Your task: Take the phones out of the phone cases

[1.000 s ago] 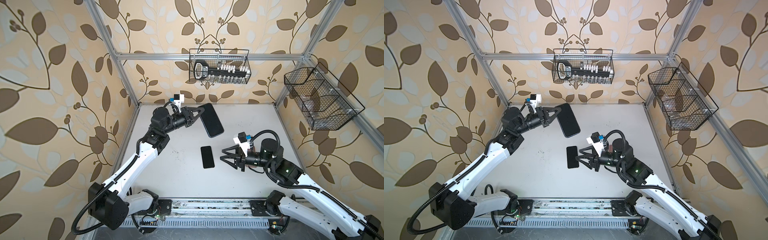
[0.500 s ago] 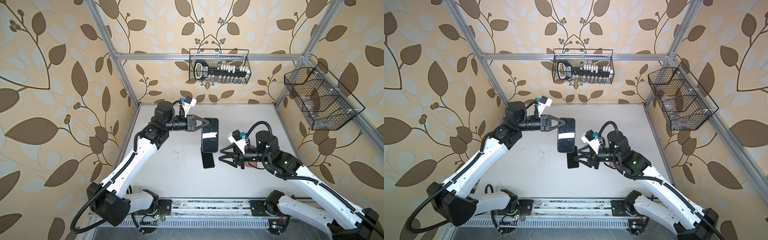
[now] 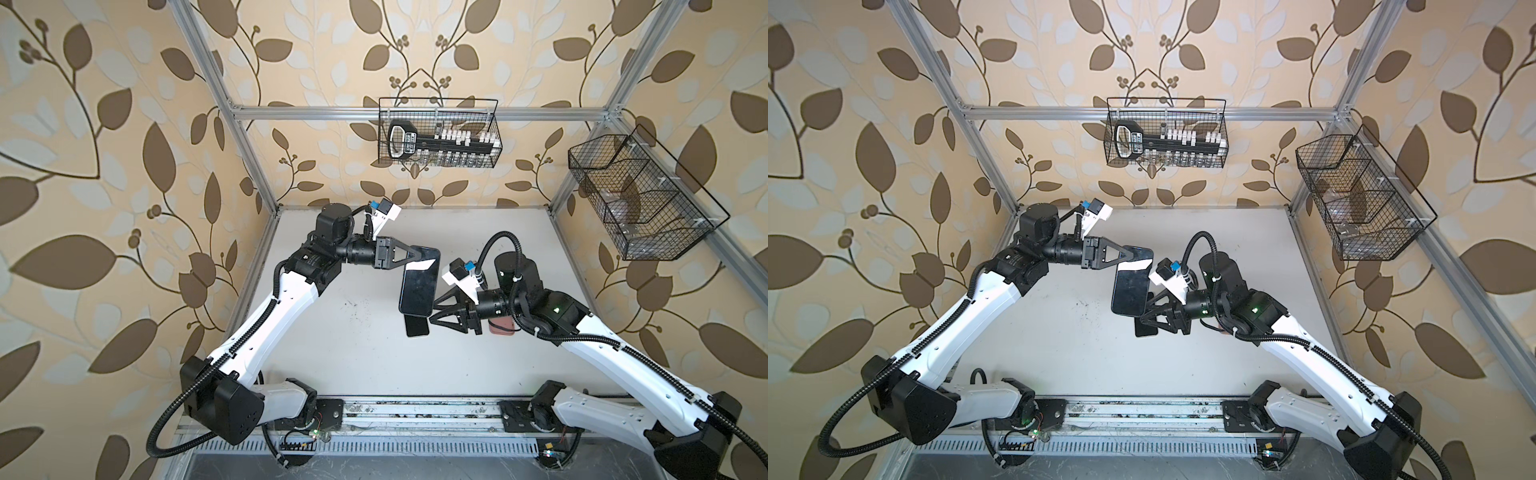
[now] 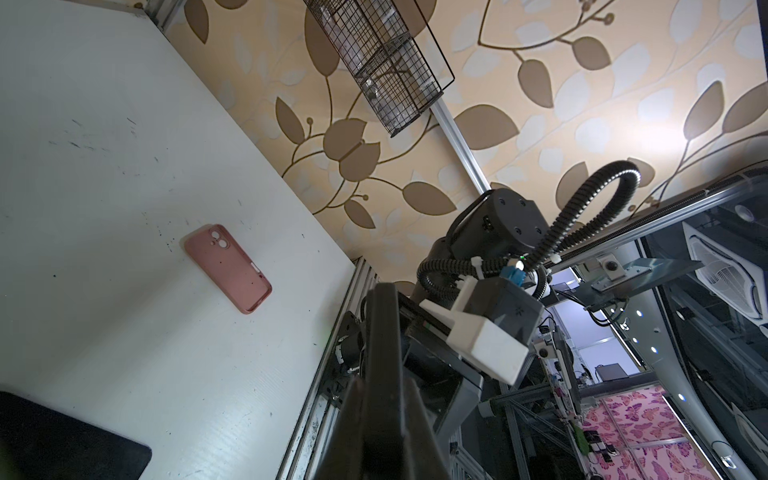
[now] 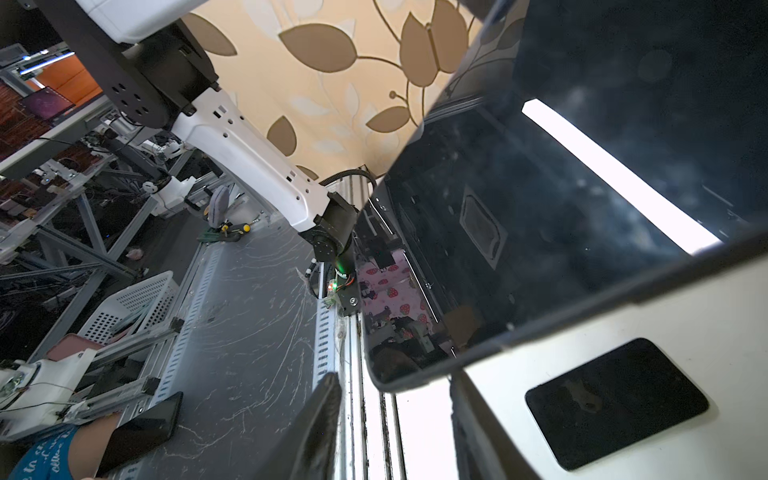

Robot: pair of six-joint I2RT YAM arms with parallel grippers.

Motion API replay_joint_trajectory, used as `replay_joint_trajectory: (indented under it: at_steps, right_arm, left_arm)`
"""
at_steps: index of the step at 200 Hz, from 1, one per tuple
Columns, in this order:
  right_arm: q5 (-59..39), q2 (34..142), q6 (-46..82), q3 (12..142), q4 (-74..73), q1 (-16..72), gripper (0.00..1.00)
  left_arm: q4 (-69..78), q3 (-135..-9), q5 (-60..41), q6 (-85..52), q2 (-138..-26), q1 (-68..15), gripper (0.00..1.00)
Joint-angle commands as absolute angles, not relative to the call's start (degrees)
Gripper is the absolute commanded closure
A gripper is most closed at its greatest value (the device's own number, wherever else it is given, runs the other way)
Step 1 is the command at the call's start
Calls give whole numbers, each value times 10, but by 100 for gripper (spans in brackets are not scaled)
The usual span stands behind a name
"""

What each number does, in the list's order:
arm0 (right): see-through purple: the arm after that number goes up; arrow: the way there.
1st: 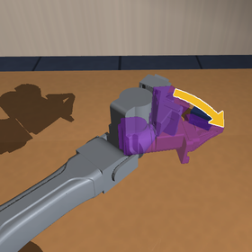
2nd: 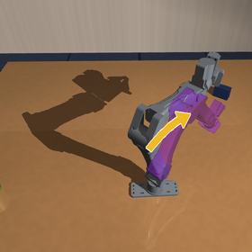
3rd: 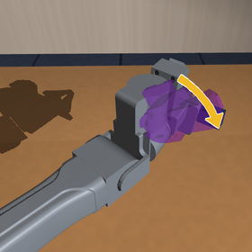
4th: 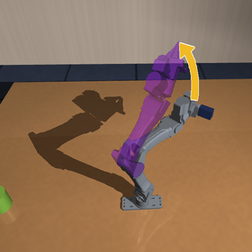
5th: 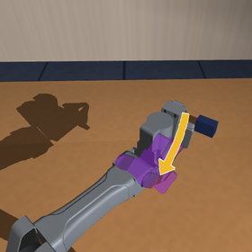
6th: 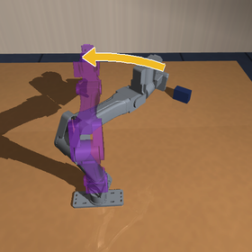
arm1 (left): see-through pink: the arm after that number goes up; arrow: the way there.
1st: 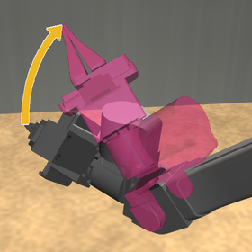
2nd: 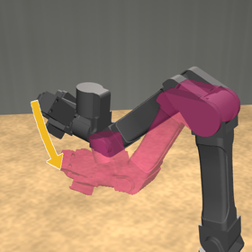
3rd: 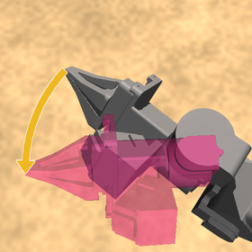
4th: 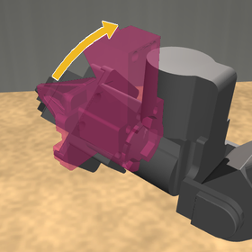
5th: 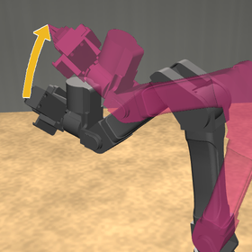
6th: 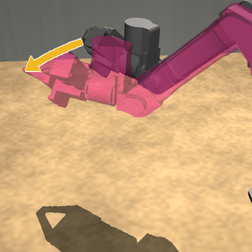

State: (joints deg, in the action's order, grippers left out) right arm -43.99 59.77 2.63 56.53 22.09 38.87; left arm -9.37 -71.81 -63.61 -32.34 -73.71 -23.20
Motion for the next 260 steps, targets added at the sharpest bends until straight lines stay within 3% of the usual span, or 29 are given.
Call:
replay_joint_trajectory:
  at_steps: [1, 129, 177, 260]
  right_arm:
    - [-460, 605, 8, 591, 218, 403, 57]
    - [-488, 643, 36, 621, 159, 445, 68]
    - [-504, 642, 42, 628, 159, 446, 77]
    - [-518, 647, 25, 660, 191, 464, 79]
  left_arm:
    - [-36, -742, -675, -344, -731, -232, 100]
    - [-4, -723, -685, -369, -727, -239, 100]
    - [-9, -727, -689, -368, -734, -239, 100]
    - [-11, -733, -701, -368, -757, -239, 100]
